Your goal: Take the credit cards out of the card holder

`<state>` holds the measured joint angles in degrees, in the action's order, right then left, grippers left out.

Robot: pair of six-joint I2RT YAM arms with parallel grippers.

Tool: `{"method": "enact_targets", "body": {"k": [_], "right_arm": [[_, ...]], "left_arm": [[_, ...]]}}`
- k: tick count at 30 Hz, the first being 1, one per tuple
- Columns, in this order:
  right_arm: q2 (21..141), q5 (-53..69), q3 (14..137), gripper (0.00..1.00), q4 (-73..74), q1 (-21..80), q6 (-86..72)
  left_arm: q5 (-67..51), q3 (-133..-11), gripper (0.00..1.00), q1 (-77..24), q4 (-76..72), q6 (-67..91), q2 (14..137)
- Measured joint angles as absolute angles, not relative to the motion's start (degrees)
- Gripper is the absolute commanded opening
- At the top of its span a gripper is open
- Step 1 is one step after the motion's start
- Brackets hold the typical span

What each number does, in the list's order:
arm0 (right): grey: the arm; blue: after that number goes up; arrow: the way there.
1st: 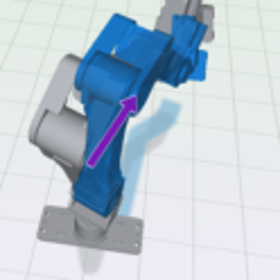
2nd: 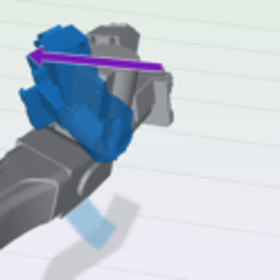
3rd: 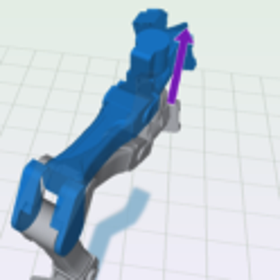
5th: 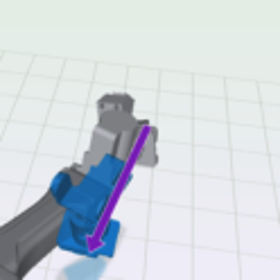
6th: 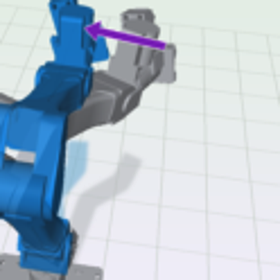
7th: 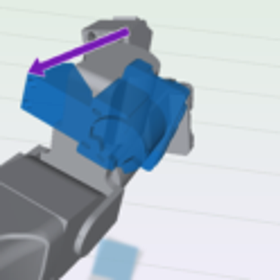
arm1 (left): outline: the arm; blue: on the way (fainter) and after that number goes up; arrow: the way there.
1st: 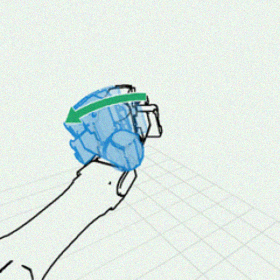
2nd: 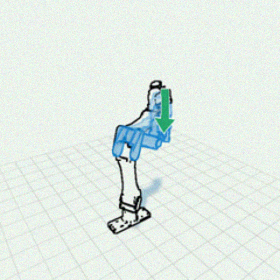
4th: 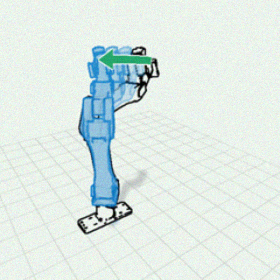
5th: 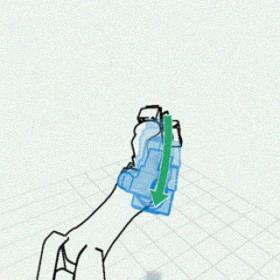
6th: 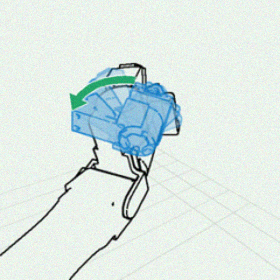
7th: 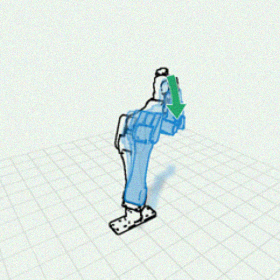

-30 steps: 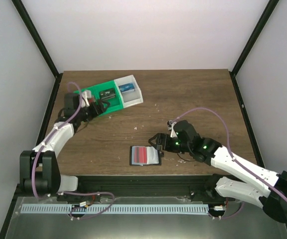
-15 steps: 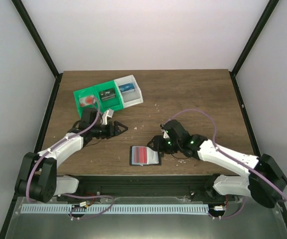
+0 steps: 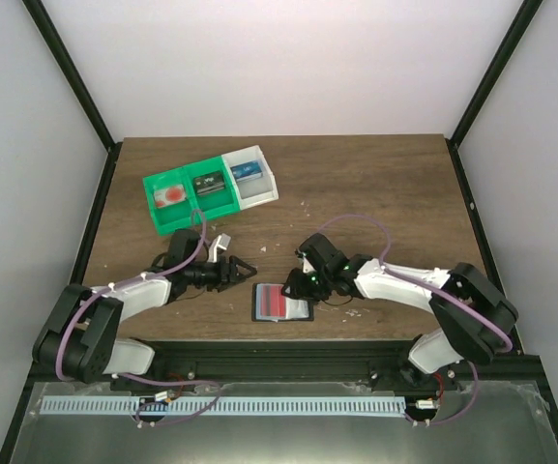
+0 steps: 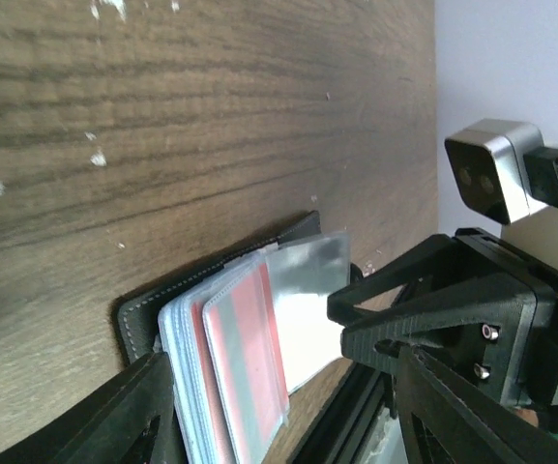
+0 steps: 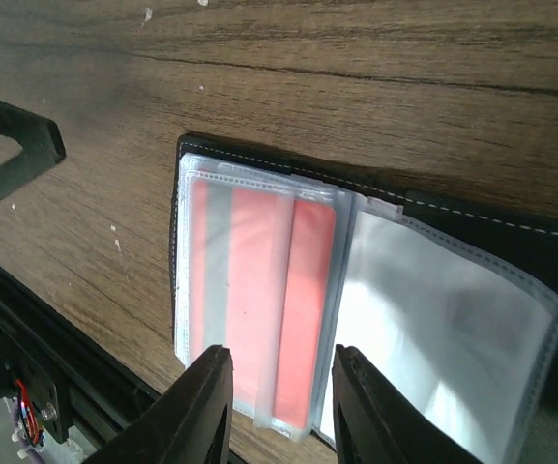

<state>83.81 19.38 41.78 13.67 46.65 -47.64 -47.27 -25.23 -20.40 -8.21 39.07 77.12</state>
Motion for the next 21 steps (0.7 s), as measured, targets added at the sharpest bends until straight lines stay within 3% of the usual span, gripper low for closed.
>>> {"method": "enact_targets", "body": {"k": [21], "right_arm": [[87.5, 20.6, 40.7, 0.25, 8.4, 47.0, -47.2]], "left_arm": [[-47.0, -22.2, 0.66, -23.3, -6.6, 43.3, 74.5]]}}
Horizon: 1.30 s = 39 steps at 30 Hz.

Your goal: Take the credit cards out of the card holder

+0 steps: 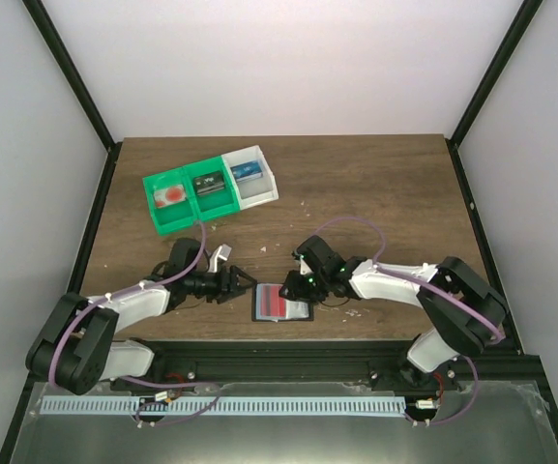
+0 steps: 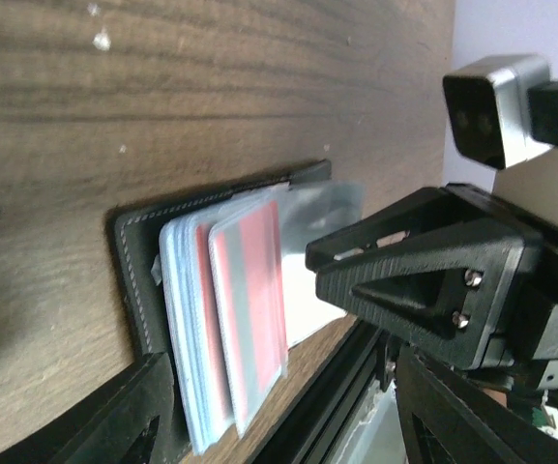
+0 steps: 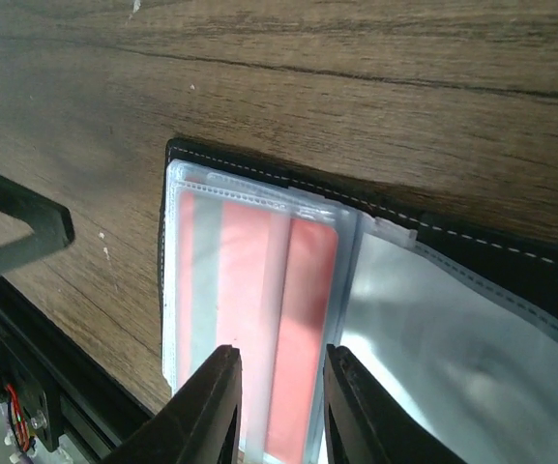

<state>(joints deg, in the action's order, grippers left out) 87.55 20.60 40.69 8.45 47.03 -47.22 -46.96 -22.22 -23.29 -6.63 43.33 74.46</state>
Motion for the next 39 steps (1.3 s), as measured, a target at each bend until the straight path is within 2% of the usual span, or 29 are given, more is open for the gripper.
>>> {"method": "enact_targets", "body": {"k": [11, 16, 23, 37, 39], "right_arm": [[90.2, 21.1, 39.9, 0.18, 5.0, 47.1, -47.2], [91.0, 21.7, 38.5, 0.09, 3.6, 47.1, -47.2], [91.1, 22.3, 36.5, 0.01, 0.2, 47.1, -47.6], [91.0, 22.8, 34.7, 0.0, -3.6, 47.1, -48.7], [91.0, 22.9, 34.6, 0.0, -3.6, 47.1, -48.7]], "left_arm": [[-48.1, -18.9, 0.73, -26.2, -15.9, 49.5, 75.1], [-48.0, -19.5, 0.74, -29.7, -19.1, 51.2, 80.0], [-47.2, -21.3, 0.74, -32.7, -19.8, 51.9, 82.1], [-45.7, -22.2, 0.75, -32.8, -20.9, 52.1, 83.6], [-45.7, -22.1, 0.72, -32.8, -21.1, 52.2, 83.6]]}}
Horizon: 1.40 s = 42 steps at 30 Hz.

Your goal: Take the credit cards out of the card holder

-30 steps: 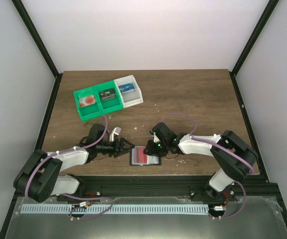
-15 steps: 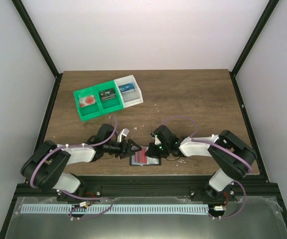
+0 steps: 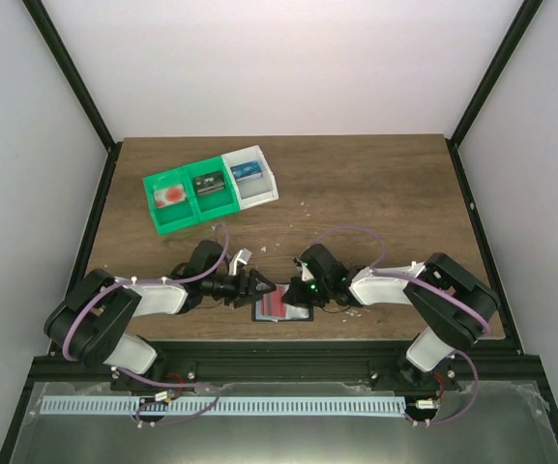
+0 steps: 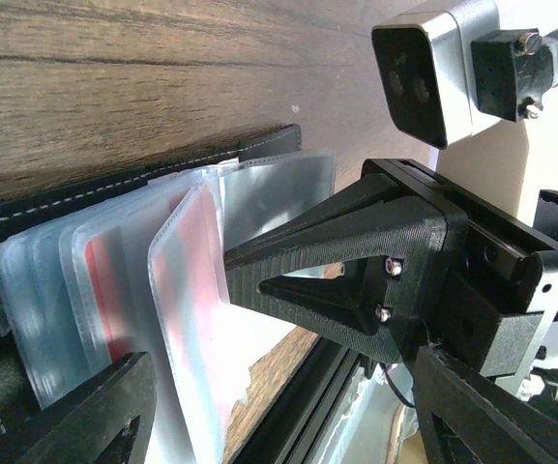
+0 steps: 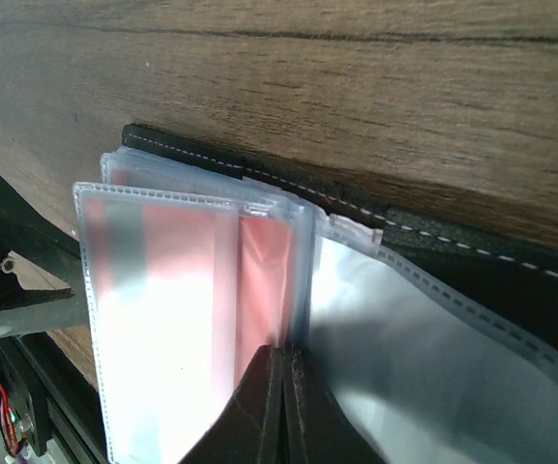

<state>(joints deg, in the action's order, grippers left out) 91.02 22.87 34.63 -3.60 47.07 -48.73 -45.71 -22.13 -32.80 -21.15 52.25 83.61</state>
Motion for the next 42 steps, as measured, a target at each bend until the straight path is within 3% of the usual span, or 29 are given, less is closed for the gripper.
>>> {"method": "enact_targets", "body": {"k": [11, 25, 34, 42], "right_arm": [[90.8, 22.9, 34.0, 0.05, -4.7, 47.1, -48.8], [82.3, 18.8, 34.0, 0.26, 6.2, 47.4, -47.0], [76.9, 14.6, 32.8, 0.29, 12.0, 47.3, -46.8], [80.4, 17.6, 30.7, 0.21, 6.9, 47.3, -47.2]], "left_arm": [[-47.3, -22.6, 0.33, -33.1, -23.1, 52.3, 86.8], [-44.0, -26.3, 0.01, -33.3, -16.2, 47.2, 88.0], [-41.3, -28.3, 0.0, -33.4, -10.7, 43.8, 87.9], [-39.5, -29.5, 0.0, -33.4, -6.5, 40.9, 87.3]]}}
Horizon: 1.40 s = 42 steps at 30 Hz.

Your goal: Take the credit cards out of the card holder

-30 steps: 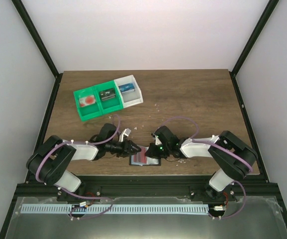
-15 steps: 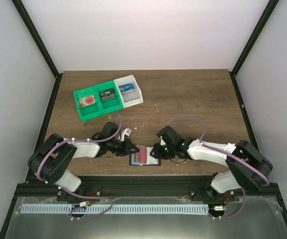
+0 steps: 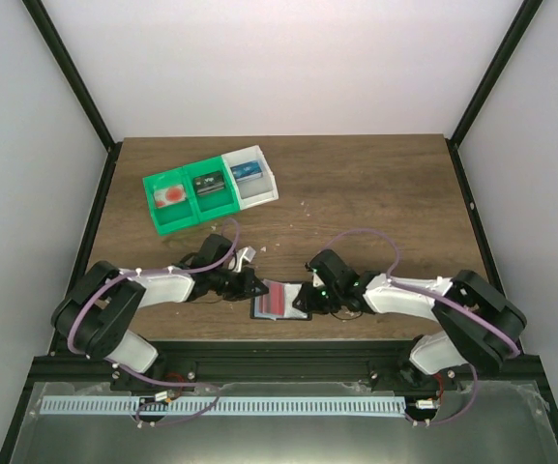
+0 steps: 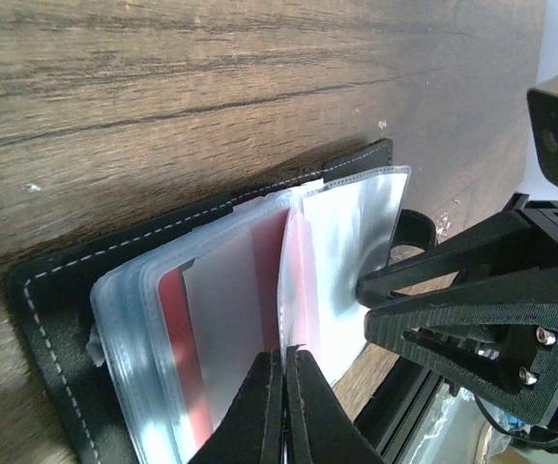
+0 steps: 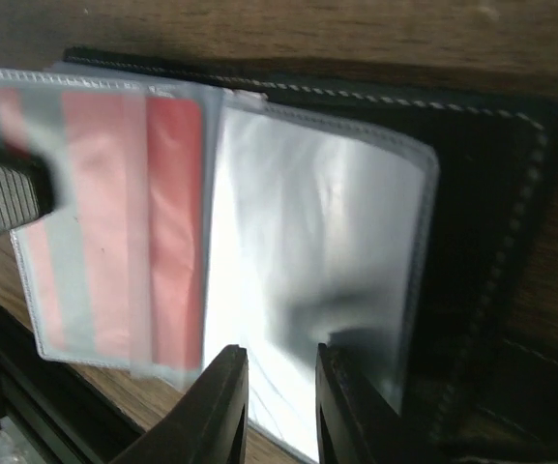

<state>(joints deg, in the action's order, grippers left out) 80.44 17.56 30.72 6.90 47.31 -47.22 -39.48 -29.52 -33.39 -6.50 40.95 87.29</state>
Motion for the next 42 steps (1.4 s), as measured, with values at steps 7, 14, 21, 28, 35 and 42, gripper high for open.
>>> {"method": "enact_targets", "body": {"k": [7, 14, 21, 28, 35, 42], "right_arm": [[85.2, 20.3, 32.9, 0.19, 2.3, 47.3, -47.0], [86.2, 21.0, 33.3, 0.2, 1.2, 47.4, -47.0], [82.7, 19.5, 33.3, 0.22, 3.0, 47.4, -47.0], [77.9, 17.6, 33.2, 0.22, 4.6, 47.4, -47.2], [74.6, 15.7, 33.2, 0.22, 6.5, 47.4, -47.4], [70.8, 14.1, 32.6, 0.23, 7.9, 47.4, -47.7]], "left_arm": [[-37.3, -29.7, 0.0, -33.3, -2.2, 38.8, 84.2], [-36.4, -30.0, 0.0, -32.8, 0.1, 38.0, 84.0], [-38.5, -30.9, 0.25, -32.6, -0.1, 39.9, 83.9], [-41.3, -31.2, 0.3, -32.6, -3.0, 43.2, 83.2], [-43.5, -31.4, 0.31, -35.0, -8.4, 47.4, 83.8], [-44.3, -31.7, 0.31, -36.3, -14.2, 51.1, 86.0]]}}
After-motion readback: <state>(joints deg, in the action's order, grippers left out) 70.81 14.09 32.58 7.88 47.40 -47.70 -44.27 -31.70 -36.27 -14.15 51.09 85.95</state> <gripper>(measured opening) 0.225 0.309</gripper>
